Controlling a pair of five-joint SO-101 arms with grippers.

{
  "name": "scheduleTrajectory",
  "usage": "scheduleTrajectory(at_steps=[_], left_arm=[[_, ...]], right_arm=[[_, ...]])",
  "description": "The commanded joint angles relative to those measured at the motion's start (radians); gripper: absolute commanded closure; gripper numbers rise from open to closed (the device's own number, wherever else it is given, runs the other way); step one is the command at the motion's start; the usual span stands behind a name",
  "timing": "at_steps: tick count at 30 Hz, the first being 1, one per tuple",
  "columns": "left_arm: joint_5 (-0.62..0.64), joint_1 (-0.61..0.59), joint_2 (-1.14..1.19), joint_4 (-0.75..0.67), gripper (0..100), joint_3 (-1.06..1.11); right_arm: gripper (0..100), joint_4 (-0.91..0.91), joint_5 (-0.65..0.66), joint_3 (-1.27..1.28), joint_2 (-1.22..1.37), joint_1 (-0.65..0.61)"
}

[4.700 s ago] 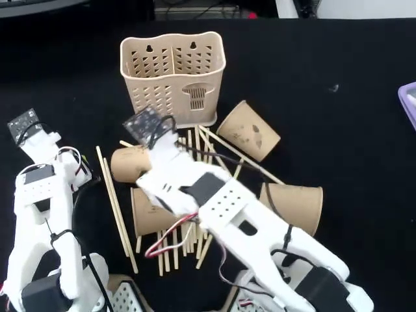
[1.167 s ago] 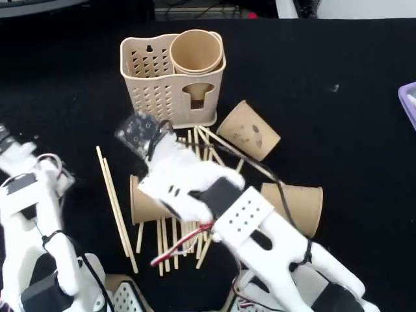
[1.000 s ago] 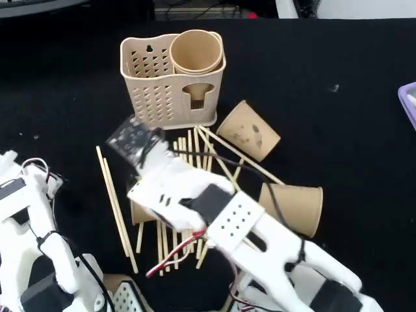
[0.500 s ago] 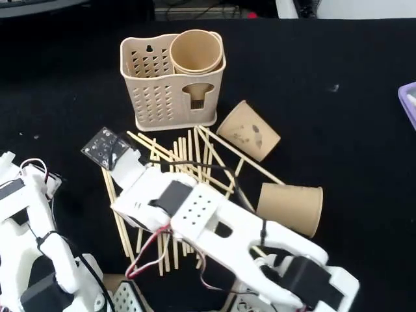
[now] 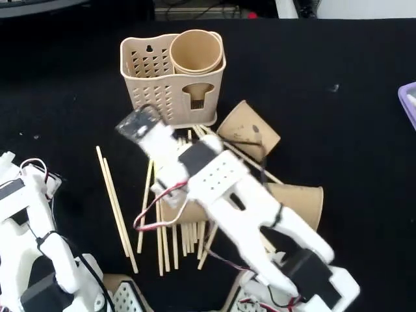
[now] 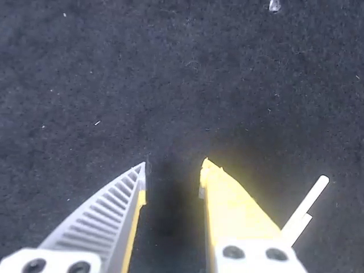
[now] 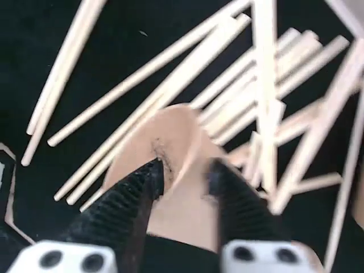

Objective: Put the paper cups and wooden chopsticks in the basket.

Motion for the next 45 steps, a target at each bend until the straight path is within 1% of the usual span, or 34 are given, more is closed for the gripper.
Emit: scheduleTrajectory(at_steps=[1, 4, 6, 11, 15, 18, 21, 26, 27, 32, 34, 39, 43, 45], left_arm=[[0.006, -0.002, -0.034, -0.015, 84, -0.053], [0.006, -0.002, -0.034, -0.015, 84, -0.053], [0.006, -0.002, -0.034, -0.015, 84, -0.053], [0.006, -0.002, -0.034, -0.015, 84, -0.053], [0.006, -0.001, -0.034, -0.015, 84, -0.051], [0.006, 0.019, -0.026, -0.014, 84, -0.051], [0.006, 0.025, -0.029, -0.014, 84, -0.051], [0.006, 0.025, -0.032, -0.011, 84, -0.051], [0.003, 0.025, -0.032, -0.011, 84, -0.051], [0.003, 0.024, -0.034, -0.014, 84, -0.051], [0.003, 0.024, -0.034, -0.014, 84, -0.051], [0.003, 0.025, -0.034, -0.014, 84, -0.051], [0.002, 0.025, -0.034, -0.014, 84, -0.051], [0.002, 0.027, -0.034, -0.014, 84, -0.051]], right_arm=[[98.9, 0.081, 0.094, -0.068, -0.117, 0.087], [98.8, 0.129, 0.147, -0.09, -0.217, 0.15], [98.8, 0.144, 0.172, -0.093, -0.285, 0.169], [98.8, 0.138, 0.17, -0.097, -0.404, 0.181], [98.8, 0.011, 0.104, -0.196, -0.47, 0.218], [98.8, -0.087, 0.091, -0.318, -0.466, 0.216], [98.8, -0.173, 0.092, -0.441, -0.406, 0.222], [98.8, -0.265, 0.091, -0.622, -0.191, 0.315], [98.8, -0.279, 0.08, -0.653, -0.139, 0.33], [98.8, -0.341, -0.06, -0.845, 0.107, 0.385], [98.8, -0.339, -0.097, -0.924, 0.197, 0.394], [98.8, -0.264, -0.169, -1.076, 0.377, 0.397], [98.7, -0.21, -0.255, -1.156, 0.469, 0.413], [98.5, -0.176, -0.269, -1.196, 0.487, 0.417]])
